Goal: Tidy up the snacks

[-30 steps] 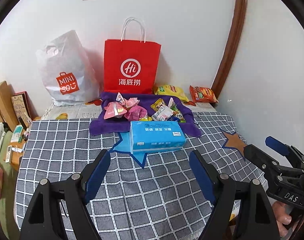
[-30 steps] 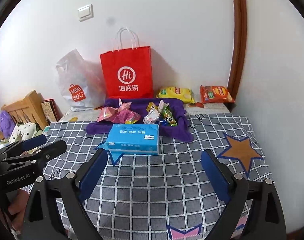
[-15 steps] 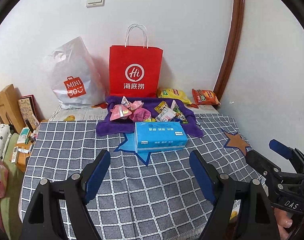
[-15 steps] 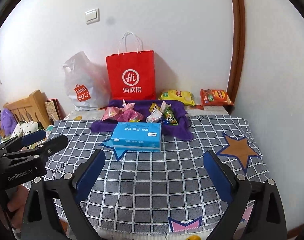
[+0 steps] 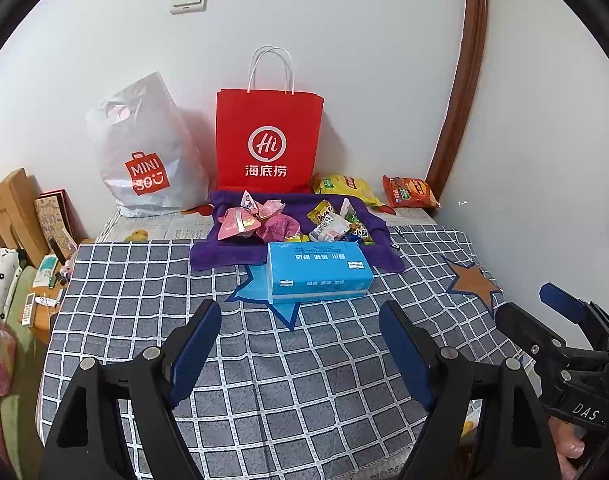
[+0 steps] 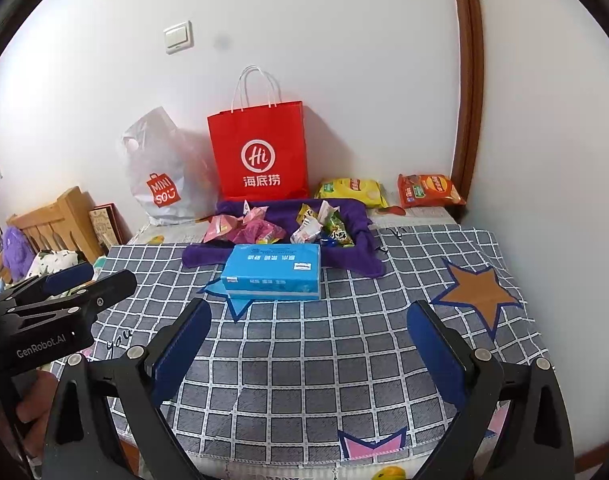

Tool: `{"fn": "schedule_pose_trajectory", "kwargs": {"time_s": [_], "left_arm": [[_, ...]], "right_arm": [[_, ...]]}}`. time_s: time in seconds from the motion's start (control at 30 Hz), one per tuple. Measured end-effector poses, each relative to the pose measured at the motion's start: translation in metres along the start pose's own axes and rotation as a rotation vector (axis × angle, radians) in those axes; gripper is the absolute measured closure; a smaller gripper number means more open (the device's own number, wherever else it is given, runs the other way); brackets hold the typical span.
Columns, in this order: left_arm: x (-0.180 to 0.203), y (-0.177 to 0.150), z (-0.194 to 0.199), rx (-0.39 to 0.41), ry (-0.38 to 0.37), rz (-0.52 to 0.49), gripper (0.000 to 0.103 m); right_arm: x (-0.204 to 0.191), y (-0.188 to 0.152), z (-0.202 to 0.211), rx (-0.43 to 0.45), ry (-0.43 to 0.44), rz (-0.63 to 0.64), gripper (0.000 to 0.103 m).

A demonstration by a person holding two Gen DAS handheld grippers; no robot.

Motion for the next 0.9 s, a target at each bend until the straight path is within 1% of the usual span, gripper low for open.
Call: {"fn": "schedule_pose_trajectory", "kwargs": {"time_s": [0.47,0.9], "left_arm": [[-0.0026,-0.002,-0.0042,-0.019,-0.011,0.002,0.023],[-0.0034,-0.0011,-0.0042,-0.018,-0.008,0.0,0.023]], "right_arm": [[-0.001,-0.0018,0.0022,0.004,-0.007,0.001,0.005],[-0.002,-0.0015,0.0005,0.005,-0.007,0.0,0.005]]}}
Point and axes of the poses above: each gripper's, at about its wrist camera, not at the fingertips, and z roughly against the way its jaws point, x to its right, y to its top, the point moved 3 cm from there along -z, roughly the way its jaws point, and after that the axes turned 14 degrees about y, right-handed, at the moved point
